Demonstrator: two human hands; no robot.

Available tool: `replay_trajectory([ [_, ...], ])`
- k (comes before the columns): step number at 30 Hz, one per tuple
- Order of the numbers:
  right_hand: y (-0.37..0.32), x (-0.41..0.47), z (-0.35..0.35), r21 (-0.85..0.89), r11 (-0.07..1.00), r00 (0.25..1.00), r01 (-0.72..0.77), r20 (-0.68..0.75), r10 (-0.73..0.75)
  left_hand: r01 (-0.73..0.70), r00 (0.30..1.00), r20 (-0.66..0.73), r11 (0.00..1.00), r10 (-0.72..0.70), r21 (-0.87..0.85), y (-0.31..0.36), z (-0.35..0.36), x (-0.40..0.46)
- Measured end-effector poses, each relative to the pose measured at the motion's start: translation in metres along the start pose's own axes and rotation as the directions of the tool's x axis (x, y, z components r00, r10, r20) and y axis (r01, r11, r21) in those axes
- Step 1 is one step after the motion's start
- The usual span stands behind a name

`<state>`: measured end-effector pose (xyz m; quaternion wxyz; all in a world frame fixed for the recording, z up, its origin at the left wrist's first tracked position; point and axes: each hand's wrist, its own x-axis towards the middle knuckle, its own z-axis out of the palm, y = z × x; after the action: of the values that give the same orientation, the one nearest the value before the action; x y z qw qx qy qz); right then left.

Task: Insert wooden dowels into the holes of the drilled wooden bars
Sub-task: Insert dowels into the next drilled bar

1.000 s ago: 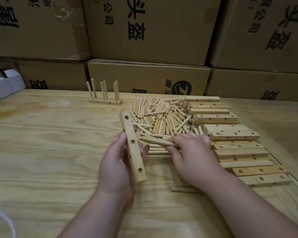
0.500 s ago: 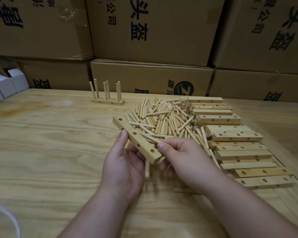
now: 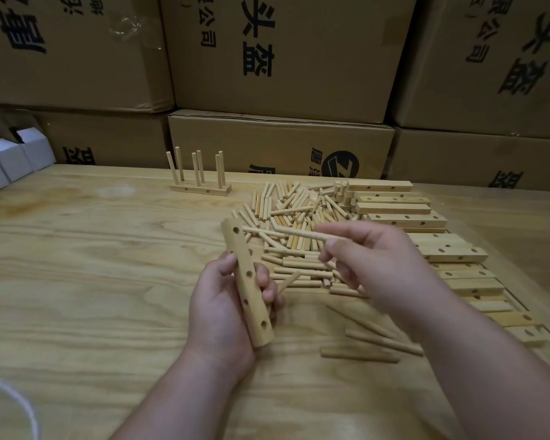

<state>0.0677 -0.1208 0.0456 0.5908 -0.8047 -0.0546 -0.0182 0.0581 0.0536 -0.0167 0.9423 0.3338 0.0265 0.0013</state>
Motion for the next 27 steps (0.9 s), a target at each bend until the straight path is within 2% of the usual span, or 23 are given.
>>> replay_trajectory([
  [10,-0.012,-0.006,-0.006,-0.017,0.981,0.981,0.195,0.005,-0.195,0.015,0.999,0.036,0.988,-0.021,0.151,-0.006,0.0,-0.001],
  [19,-0.011,-0.01,-0.001,-0.13,0.952,0.961,0.275,0.047,-0.271,-0.021,0.997,0.081,0.967,0.0,0.255,-0.008,-0.001,-0.001],
  [23,-0.013,-0.01,-0.002,-0.192,0.931,0.949,0.31,0.007,-0.315,-0.034,0.995,0.096,0.949,0.004,0.315,-0.009,-0.001,-0.001],
  [27,-0.013,-0.009,-0.004,-0.174,0.926,0.938,0.336,-0.032,-0.346,-0.045,0.994,0.111,0.929,0.004,0.367,-0.01,-0.001,-0.002],
])
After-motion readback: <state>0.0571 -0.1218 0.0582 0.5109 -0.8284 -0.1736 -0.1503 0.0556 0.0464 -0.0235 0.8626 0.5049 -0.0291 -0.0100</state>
